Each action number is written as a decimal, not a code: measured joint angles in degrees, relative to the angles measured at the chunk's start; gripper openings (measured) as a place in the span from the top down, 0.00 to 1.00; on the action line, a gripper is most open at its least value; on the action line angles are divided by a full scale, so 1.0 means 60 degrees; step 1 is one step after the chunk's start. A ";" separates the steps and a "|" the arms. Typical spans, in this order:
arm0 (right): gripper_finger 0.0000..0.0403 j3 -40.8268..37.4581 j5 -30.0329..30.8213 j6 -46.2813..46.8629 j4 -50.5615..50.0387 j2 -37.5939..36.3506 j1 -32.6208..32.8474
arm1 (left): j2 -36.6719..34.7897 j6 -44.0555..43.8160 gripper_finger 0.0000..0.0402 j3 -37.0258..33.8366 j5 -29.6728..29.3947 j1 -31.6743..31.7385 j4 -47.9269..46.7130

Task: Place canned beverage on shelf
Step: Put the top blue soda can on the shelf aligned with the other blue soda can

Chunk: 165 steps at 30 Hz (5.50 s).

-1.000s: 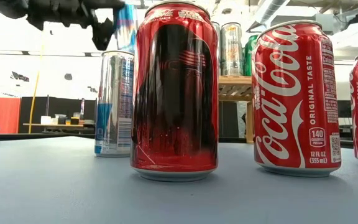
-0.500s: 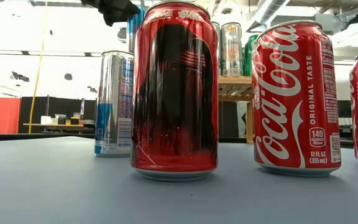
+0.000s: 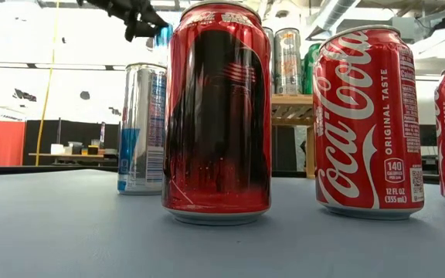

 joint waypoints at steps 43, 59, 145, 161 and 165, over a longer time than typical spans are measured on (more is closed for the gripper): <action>0.22 0.0000 -0.0069 -0.0578 -0.0087 -0.0069 -0.0313 | 0.3751 0.0882 0.46 -0.0006 0.3864 -0.2398 0.3855; 0.22 -0.0003 -0.0073 -0.0700 -0.0091 -0.0069 -0.0372 | 0.4166 0.0981 0.46 -0.0006 0.3434 -0.2489 0.3949; 0.22 -0.0004 -0.0080 -0.0763 -0.0259 -0.0066 -0.0372 | 0.3695 0.1712 0.37 -0.0006 0.1641 -0.2330 -0.0042; 0.22 -0.0001 -0.0076 -0.0762 -0.0261 -0.0066 -0.0372 | 0.3656 0.2437 0.99 -0.0006 0.0722 -0.3232 0.0621; 0.22 -0.0004 -0.0076 -0.0766 -0.0259 -0.0066 -0.0372 | 0.3659 0.2337 0.98 -0.0006 0.0619 -0.3250 0.0812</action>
